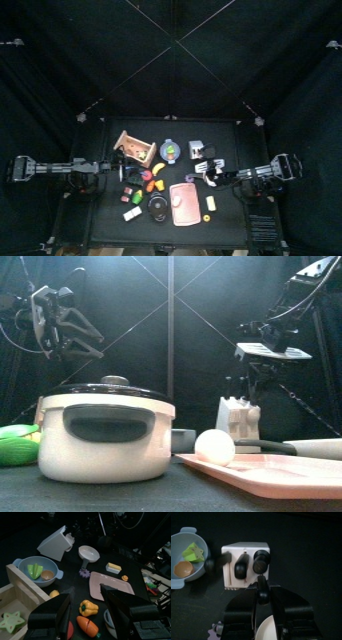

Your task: Grab pairing knife

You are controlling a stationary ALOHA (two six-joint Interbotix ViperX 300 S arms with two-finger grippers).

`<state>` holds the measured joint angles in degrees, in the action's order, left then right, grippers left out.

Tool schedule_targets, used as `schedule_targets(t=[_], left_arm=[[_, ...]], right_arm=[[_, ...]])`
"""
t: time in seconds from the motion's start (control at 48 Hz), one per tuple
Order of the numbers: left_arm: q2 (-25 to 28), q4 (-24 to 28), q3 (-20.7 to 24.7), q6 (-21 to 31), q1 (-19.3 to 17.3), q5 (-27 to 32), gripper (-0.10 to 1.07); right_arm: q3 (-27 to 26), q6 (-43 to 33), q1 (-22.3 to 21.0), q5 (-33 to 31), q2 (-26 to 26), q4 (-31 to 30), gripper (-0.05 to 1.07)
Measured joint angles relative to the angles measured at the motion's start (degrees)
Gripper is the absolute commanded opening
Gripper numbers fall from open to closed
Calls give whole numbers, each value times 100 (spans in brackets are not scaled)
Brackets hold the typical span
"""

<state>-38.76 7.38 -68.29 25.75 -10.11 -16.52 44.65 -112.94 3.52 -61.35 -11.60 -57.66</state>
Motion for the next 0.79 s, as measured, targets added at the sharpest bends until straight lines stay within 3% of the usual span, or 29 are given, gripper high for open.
schedule_targets(t=[0.792], left_arm=[[0, 0, -18, 0, 0, 9, 84]], right_arm=[[-123, 0, 9, -62, 0, -9, 47]])
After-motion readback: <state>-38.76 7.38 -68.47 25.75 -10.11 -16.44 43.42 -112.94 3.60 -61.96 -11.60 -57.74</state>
